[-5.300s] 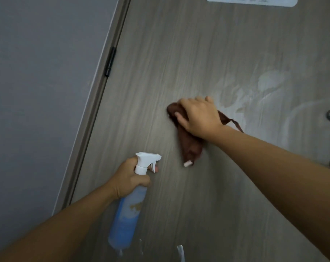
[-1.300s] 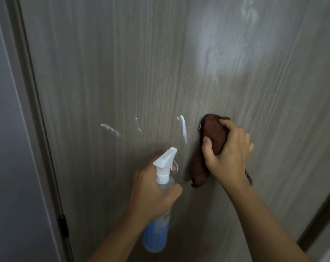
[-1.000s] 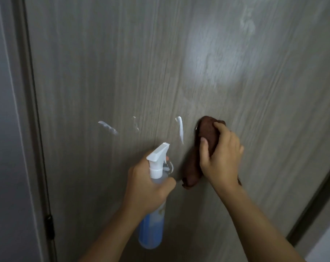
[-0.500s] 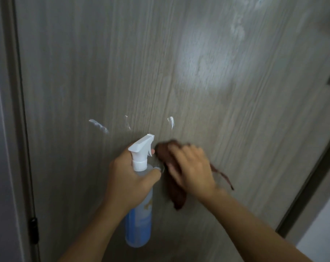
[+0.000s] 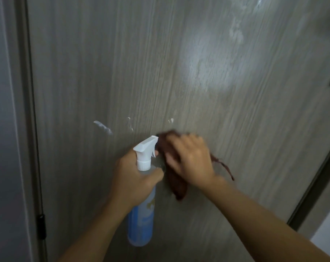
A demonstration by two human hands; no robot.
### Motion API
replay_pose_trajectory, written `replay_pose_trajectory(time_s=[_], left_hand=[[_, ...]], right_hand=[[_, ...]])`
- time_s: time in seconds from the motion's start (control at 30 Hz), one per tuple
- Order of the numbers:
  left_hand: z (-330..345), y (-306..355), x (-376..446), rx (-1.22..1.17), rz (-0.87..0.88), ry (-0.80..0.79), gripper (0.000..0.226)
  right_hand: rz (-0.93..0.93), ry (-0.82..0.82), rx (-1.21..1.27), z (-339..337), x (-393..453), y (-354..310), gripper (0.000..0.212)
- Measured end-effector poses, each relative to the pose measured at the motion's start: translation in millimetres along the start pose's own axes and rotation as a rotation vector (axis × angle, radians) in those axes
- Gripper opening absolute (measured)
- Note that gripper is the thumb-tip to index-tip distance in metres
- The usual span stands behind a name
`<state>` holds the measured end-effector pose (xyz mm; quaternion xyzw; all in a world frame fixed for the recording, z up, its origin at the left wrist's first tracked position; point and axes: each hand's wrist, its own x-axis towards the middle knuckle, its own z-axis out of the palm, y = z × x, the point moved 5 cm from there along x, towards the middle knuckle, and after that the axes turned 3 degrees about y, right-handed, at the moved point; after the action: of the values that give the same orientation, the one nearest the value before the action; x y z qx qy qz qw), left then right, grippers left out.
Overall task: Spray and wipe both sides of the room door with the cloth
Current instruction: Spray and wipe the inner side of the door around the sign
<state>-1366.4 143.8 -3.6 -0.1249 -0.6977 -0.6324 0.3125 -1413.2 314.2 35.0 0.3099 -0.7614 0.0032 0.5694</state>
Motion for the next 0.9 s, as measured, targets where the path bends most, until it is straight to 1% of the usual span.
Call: replay_pose_trajectory(time_s=[0.07,0.1,0.13,0.17,0.23,0.27,0.33,0.4,0.5,0.57,0.63,0.7,0.77,0.83,0.87,0.9], left_hand=[[-1.3,1.1,-2.7,0.004,0.015,0.023,0.025],[-2.1,0.5,-3.5,0.007,0.015,0.028,0.028],[-2.9,-0.8,-2.9,0.012,0.011,0.026,0.029],[-4.2,-3.1,-1.4,0.017,0.003,0.022,0.029],[-7.8,-5.8,1.1,0.013,-0.005,0.012,0.031],[-9.9,-6.1,2.7,0.011,-0.004,0.016,0.028],[-15.9,-6.4,6.0,0.021,0.006,0.045,0.026],[-20.5,-8.8,8.6,0.037,0.003,0.066,0.035],[-22.7,-9.1,8.6,0.067,0.020,0.040,0.038],[-21.0,-7.4,5.7,0.082,0.027,0.015,0.042],[-19.1,-8.5,4.0,0.082,0.021,0.013,0.040],[-16.7,-10.3,4.1,0.075,0.007,0.016,0.030],[-14.2,-13.0,4.0,0.050,-0.001,0.012,0.028],[-11.5,-16.1,4.7,0.050,0.006,0.000,0.041],[-11.3,-19.7,4.5,0.064,0.002,0.001,0.048],[-11.2,-22.8,3.8,0.077,-0.002,0.004,0.052]], right_hand=[[-0.152,-0.086,0.000,6.1,-17.2,-12.2,0.038],[-0.171,-0.095,-0.002,3.8,-13.2,-10.4,0.037],[-0.148,-0.075,-0.010,0.0,-3.6,-5.5,0.037],[-0.087,-0.032,-0.024,-5.0,9.5,1.5,0.037],[0.078,0.079,-0.079,-16.9,38.5,21.5,0.039],[0.141,0.124,-0.110,-21.3,49.3,29.6,0.039],[0.181,0.162,-0.137,-19.4,55.0,31.2,0.039],[0.105,0.102,-0.092,-7.6,36.0,16.0,0.038],[-0.103,-0.058,-0.041,13.0,-20.3,-16.4,0.036],[-0.147,-0.120,-0.042,15.4,-38.7,-21.0,0.035],[-0.085,-0.083,-0.028,7.7,-24.7,-12.1,0.037],[0.051,0.026,-0.053,-5.9,7.7,5.7,0.040],[0.142,0.114,-0.117,-15.6,37.1,21.0,0.040],[0.154,0.141,-0.144,-13.2,46.1,22.6,0.040],[0.142,0.130,-0.137,-8.6,40.9,19.2,0.040],[0.116,0.110,-0.126,-2.9,29.8,13.7,0.039]])
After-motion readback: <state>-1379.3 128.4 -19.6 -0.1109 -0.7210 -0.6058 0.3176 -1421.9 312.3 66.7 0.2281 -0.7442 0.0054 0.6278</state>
